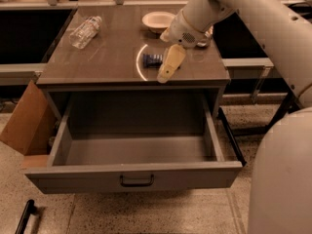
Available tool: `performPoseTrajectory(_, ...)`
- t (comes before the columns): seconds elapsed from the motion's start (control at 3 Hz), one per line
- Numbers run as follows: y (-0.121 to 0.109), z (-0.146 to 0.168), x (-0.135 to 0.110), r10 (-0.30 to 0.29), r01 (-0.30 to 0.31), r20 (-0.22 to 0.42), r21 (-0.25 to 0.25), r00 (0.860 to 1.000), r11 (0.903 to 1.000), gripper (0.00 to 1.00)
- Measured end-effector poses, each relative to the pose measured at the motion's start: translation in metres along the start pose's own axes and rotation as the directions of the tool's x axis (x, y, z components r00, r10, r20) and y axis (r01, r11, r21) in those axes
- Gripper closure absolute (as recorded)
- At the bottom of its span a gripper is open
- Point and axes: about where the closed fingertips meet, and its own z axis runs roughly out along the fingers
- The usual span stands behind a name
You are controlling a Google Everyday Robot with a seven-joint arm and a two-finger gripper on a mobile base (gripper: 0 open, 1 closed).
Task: Place rxbar blueberry into top drawer
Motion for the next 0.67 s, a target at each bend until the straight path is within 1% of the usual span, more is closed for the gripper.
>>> performPoseTrajectory(0.33, -0.009, 0.022, -0.003, 0.017, -0.016, 0.036, -0.046, 0.999, 0.9988, 0.0)
performPoseTrajectory(0.67, -0.015, 0.036, -0.001, 0.041, -0.037, 0.055, -0.079, 0.998, 0.9962, 0.0)
